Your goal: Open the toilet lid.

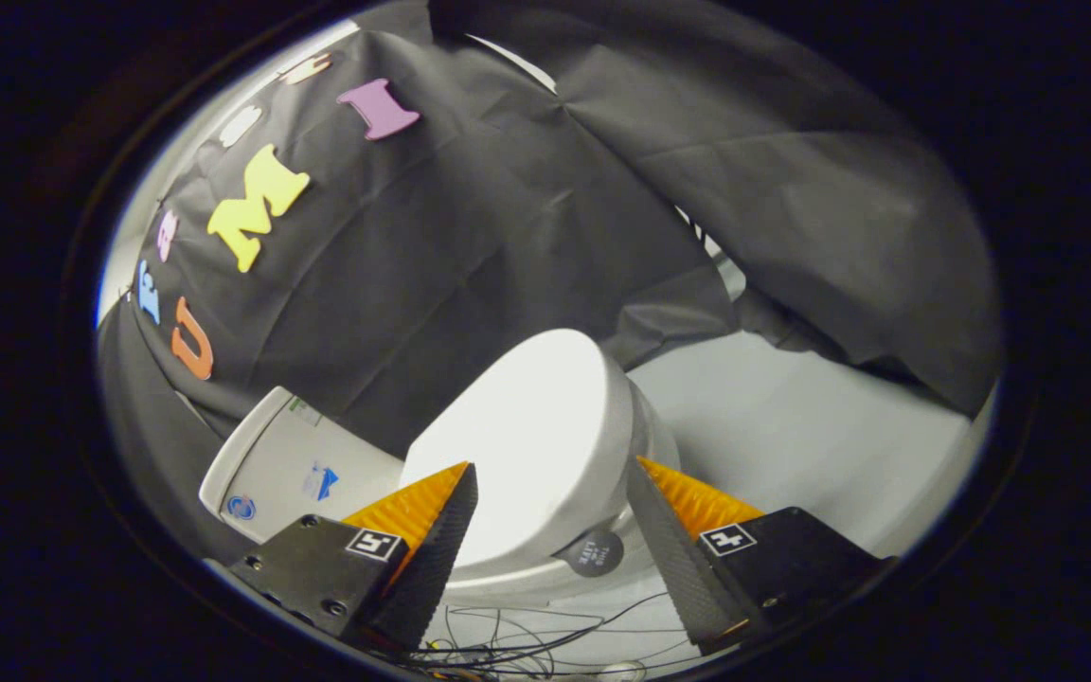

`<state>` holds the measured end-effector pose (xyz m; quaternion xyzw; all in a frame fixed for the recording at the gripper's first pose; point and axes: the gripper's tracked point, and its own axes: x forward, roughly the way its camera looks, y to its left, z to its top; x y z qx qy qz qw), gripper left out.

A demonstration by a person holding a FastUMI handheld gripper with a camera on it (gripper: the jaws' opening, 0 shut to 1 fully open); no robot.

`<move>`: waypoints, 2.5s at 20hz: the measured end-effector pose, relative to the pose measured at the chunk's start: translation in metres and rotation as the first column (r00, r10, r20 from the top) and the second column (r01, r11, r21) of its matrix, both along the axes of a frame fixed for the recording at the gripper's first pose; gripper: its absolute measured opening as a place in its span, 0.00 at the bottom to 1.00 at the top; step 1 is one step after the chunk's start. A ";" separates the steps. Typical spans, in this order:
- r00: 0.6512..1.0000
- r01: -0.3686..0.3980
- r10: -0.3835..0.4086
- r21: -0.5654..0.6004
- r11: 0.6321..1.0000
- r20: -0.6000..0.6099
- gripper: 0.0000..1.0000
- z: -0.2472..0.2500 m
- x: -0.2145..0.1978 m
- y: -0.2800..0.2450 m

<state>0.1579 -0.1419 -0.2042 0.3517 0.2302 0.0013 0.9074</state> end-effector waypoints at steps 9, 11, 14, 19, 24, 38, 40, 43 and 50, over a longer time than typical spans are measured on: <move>0.989 0.002 0.022 0.164 0.986 -0.145 0.94 -0.062 -0.008 -0.001; 0.986 0.003 0.029 0.197 0.980 -0.163 0.87 -0.070 -0.010 0.003; 0.982 -0.002 0.055 0.276 0.961 -0.183 0.79 -0.076 -0.013 0.010; 0.979 -0.010 0.083 0.363 0.932 -0.184 0.64 -0.082 -0.009 0.020; 0.980 -0.032 0.113 0.433 0.901 -0.164 0.37 -0.076 -0.004 0.032; 0.977 0.014 0.076 0.413 0.911 -0.200 0.12 -0.071 -0.001 0.032; 0.975 0.018 0.065 0.370 0.929 -0.210 0.11 -0.067 -0.002 0.032; 0.977 0.000 0.072 0.336 0.942 -0.200 0.10 -0.062 -0.002 0.035; 0.989 -0.026 0.078 0.368 0.929 -0.127 0.09 -0.038 -0.003 0.040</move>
